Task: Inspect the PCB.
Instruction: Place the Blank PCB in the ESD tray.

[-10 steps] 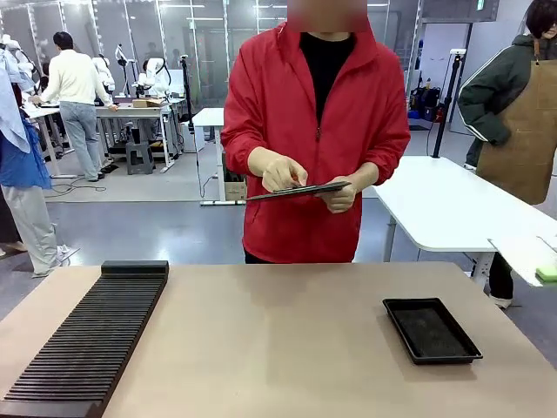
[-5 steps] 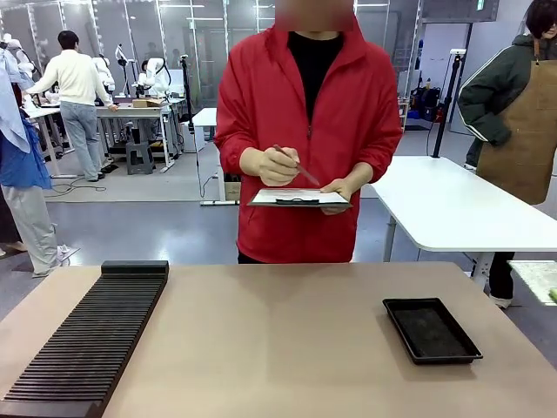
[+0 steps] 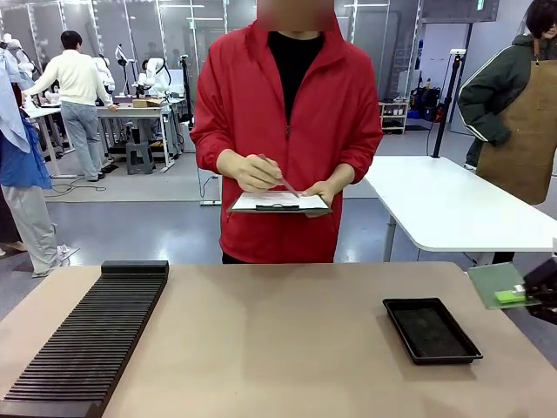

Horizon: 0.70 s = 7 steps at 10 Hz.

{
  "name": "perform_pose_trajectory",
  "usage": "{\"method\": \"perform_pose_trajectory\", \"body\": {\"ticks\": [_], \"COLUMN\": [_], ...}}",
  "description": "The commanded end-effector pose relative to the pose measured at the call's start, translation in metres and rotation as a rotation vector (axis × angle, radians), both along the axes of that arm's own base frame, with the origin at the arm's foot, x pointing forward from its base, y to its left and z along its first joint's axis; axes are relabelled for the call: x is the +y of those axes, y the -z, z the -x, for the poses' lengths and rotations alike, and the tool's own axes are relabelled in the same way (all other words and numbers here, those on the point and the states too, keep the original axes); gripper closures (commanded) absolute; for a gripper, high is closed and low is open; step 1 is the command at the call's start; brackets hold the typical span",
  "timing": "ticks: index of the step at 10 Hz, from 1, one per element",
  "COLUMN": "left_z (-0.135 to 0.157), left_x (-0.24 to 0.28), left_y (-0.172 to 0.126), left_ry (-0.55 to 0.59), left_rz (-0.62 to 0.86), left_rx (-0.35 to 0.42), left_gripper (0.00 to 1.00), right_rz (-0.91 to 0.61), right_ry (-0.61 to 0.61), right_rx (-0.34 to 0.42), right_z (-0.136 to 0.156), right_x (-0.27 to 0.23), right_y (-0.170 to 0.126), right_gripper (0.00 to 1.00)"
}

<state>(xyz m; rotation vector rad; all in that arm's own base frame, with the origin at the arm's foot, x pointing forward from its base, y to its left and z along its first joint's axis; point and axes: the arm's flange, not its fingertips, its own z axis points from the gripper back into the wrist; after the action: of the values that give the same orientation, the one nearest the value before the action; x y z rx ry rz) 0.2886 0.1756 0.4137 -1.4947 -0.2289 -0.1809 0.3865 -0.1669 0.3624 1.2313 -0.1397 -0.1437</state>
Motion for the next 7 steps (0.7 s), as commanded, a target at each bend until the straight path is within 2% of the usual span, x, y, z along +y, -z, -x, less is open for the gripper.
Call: {"method": "perform_pose_trajectory", "body": {"ticks": [1, 5, 7], "left_z": [0.001, 0.001, 0.001], "left_x": [0.000, 0.000, 0.000], "left_y": [-0.003, -0.003, -0.003], "left_ry": [0.003, 0.003, 0.003], "left_rz": [-0.007, -0.007, -0.007], "left_rx": [-0.009, -0.009, -0.009], "left_gripper": [0.00, 0.00, 0.00], "right_rz": [0.064, 0.192, 0.265], "right_ry": [0.045, 0.022, -0.011], "right_rx": [0.047, 0.148, 0.161], "right_z": [-0.010, -0.034, -0.038], "right_x": [0.042, 0.084, 0.104], "right_y": [-0.007, -0.011, -0.008], "right_gripper": [0.97, 0.97, 0.97]}}
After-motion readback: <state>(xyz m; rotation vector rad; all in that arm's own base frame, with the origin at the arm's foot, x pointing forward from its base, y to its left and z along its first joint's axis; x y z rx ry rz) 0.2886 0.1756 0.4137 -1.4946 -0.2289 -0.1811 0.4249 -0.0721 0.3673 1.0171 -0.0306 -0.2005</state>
